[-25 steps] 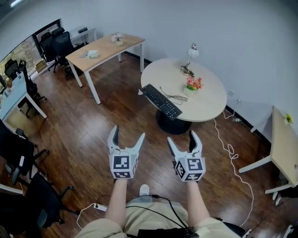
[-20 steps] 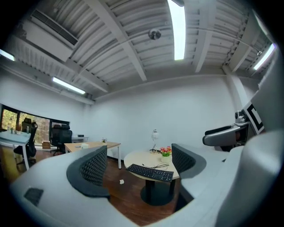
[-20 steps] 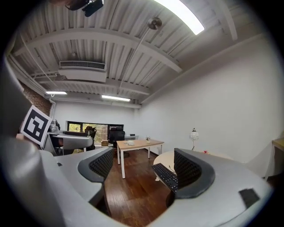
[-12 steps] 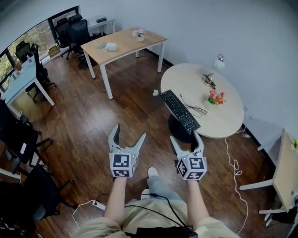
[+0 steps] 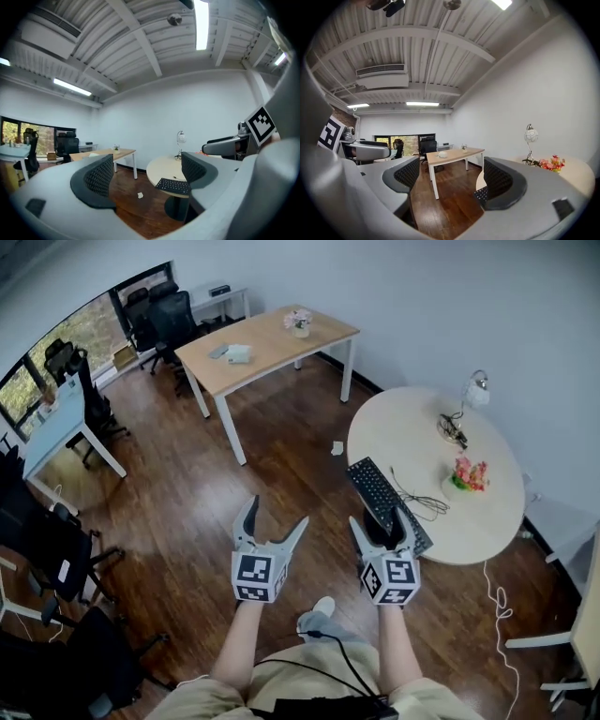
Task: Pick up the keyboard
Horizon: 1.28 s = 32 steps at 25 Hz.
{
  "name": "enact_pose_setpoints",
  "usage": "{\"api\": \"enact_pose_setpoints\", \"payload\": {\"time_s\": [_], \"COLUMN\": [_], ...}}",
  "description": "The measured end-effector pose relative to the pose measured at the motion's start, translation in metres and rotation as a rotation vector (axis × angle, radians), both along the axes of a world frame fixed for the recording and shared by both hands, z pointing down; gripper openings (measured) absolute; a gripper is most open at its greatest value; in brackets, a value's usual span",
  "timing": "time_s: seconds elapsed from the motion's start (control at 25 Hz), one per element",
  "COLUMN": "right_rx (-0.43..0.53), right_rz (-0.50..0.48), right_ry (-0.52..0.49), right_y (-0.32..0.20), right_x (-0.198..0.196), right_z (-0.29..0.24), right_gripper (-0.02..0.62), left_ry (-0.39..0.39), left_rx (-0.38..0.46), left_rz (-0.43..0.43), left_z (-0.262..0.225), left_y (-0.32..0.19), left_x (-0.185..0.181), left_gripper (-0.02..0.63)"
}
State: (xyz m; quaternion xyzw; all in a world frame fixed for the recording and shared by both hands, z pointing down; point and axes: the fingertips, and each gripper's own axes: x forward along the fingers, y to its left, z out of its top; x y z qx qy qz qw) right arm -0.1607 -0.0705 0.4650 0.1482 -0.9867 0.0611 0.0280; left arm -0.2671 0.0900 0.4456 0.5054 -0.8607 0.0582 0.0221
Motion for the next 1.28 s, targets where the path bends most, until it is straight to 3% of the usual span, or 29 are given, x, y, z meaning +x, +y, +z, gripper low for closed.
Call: {"api": "enact_pose_setpoints", "payload": {"time_s": [0.2, 0.4, 1.0, 1.28], "right_rx": [-0.048, -0.057, -0.138, -0.235], "right_rz": [0.148, 0.246, 0.605, 0.75], "right_ry": [-0.062, -0.055, 0.051, 0.134], "right_y": [-0.096, -0.159, -0.266, -0.276], "right_x": [-0.024, -0.015, 0.055, 0.071], "right_z": [-0.01, -0.001, 0.069, 0.116], "right_gripper": [0.437, 0.434, 0.434, 0.434], "left_ry": [-0.043, -0.032, 0.007, 0.037], "left_rx": [-0.004, -0.017, -0.147, -0.272], "left_rz": [0.077, 0.149, 0.61, 0.792], "left_z": [-0.015, -0.009, 0.061, 0.117], "left_y": [-0.088, -0.162, -0.369, -0.422], "left_x": [-0.058, -0.084, -0.062, -0.076], "left_gripper": [0.44, 0.44, 0.44, 0.44]}}
